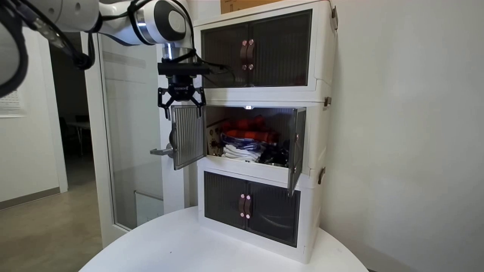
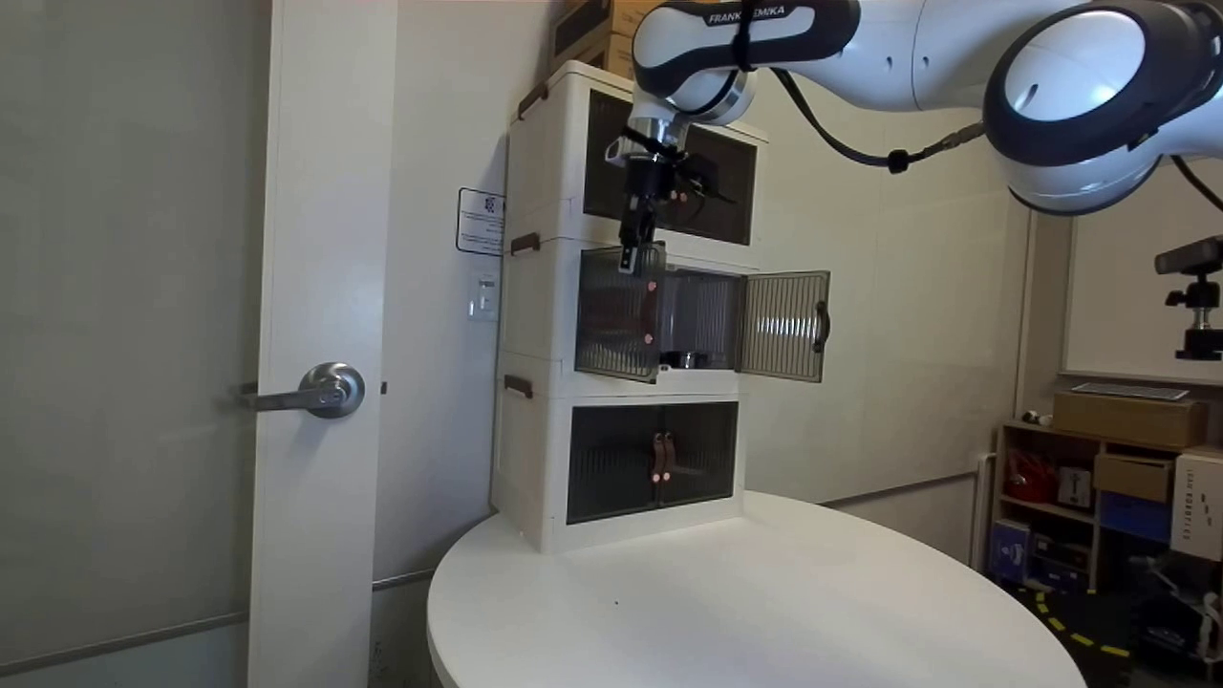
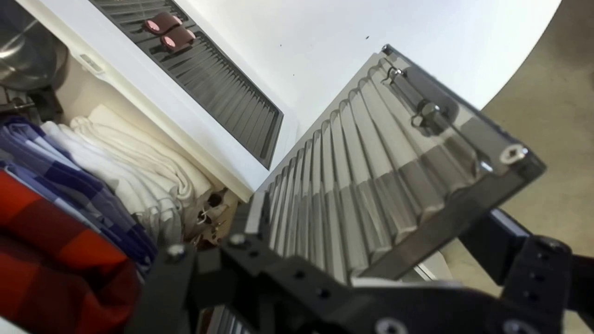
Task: Open the right and left middle cabinet doors, respectively
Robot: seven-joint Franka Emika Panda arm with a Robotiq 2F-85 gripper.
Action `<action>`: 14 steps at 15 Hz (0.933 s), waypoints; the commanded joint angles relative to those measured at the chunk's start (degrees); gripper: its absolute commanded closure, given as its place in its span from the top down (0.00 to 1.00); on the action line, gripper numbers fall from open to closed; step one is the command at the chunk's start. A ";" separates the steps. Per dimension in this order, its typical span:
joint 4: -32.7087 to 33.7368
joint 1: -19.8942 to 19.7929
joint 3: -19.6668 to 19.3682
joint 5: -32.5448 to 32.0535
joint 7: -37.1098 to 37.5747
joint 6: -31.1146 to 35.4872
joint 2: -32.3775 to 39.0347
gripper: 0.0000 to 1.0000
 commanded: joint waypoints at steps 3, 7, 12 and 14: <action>3.55 1.31 -0.64 -1.24 0.65 -1.33 0.91 1.00; 3.98 2.05 -0.58 -1.51 0.49 -1.27 0.61 1.00; 4.43 3.26 0.08 -0.93 -0.35 -1.56 0.40 1.00; 4.47 3.92 0.06 -1.05 -0.56 -1.58 0.45 1.00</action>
